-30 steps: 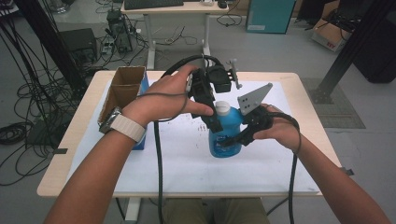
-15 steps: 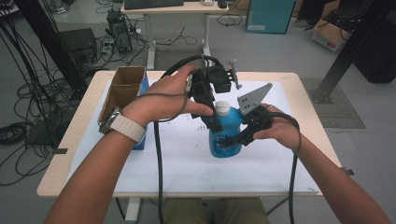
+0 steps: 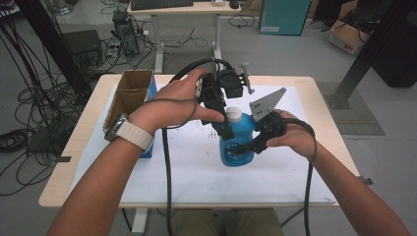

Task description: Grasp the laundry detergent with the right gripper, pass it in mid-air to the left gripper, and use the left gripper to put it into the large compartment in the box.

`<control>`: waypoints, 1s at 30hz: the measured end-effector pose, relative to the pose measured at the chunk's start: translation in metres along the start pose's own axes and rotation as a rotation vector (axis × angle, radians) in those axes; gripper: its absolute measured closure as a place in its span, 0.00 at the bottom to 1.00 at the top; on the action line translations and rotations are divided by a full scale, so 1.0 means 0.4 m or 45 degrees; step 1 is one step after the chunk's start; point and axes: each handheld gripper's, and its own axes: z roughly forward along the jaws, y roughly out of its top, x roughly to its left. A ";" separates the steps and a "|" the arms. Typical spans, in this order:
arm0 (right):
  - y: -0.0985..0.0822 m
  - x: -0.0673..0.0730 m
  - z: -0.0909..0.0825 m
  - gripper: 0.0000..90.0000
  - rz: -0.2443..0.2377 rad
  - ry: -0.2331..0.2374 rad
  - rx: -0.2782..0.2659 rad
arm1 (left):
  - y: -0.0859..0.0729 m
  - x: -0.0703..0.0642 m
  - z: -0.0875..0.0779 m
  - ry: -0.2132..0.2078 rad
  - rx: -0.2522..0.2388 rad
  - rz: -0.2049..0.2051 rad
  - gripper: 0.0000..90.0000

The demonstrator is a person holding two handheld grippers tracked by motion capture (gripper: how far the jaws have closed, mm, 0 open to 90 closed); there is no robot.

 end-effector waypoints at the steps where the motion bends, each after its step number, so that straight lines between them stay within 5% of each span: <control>1: 0.000 0.000 0.000 0.48 0.000 0.001 0.000 | 0.001 0.000 0.001 0.000 -0.003 0.001 0.08; 30: 0.001 0.020 -0.009 0.48 -0.005 0.010 0.007 | 0.049 0.005 0.075 -0.059 0.048 0.073 0.17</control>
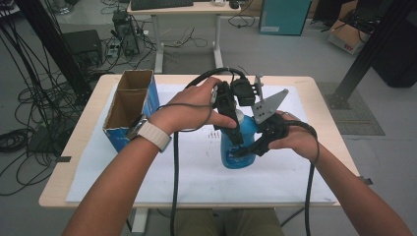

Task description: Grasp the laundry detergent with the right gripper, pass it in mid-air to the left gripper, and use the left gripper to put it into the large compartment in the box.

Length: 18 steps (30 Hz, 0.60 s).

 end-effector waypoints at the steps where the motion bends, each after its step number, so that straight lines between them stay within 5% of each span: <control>1: -0.001 0.000 0.000 0.48 -0.002 0.000 -0.001 | 0.001 0.000 0.002 0.000 0.002 0.003 0.17; 18: -0.002 0.006 0.001 0.48 -0.002 0.007 0.004 | 0.008 0.001 0.012 -0.029 0.001 0.024 0.28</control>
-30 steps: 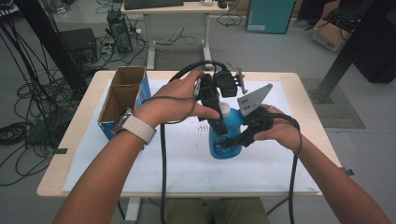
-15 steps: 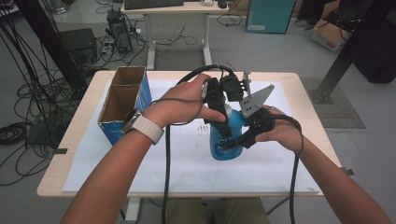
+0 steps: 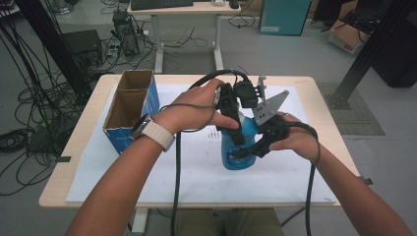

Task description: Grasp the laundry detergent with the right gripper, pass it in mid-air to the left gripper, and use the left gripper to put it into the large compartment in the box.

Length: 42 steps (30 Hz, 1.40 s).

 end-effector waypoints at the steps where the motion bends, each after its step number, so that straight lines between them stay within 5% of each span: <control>1: 0.000 0.000 0.000 0.48 0.000 0.000 0.000 | 0.000 0.000 0.002 0.003 -0.003 0.000 0.29; 9: -0.001 -0.003 0.005 0.48 -0.017 -0.006 0.008 | 0.002 -0.004 0.004 -0.006 0.006 0.017 0.40; 42: -0.003 0.002 0.011 0.48 -0.015 -0.019 0.032 | -0.003 -0.013 0.012 0.024 0.031 0.020 0.41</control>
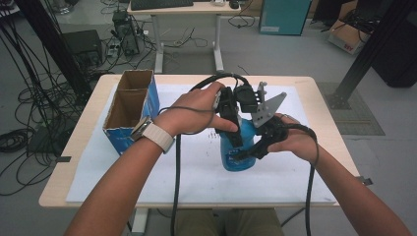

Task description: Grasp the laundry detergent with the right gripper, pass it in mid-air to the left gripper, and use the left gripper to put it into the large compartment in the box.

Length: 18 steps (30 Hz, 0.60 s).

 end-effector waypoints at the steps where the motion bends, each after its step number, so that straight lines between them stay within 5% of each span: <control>1: 0.000 0.000 -0.001 0.48 0.001 -0.001 -0.002 | 0.000 0.000 0.000 -0.002 -0.003 0.000 0.41; 18: 0.003 0.000 -0.001 0.48 -0.003 -0.004 0.005 | -0.004 0.000 -0.003 -0.003 -0.005 0.001 0.41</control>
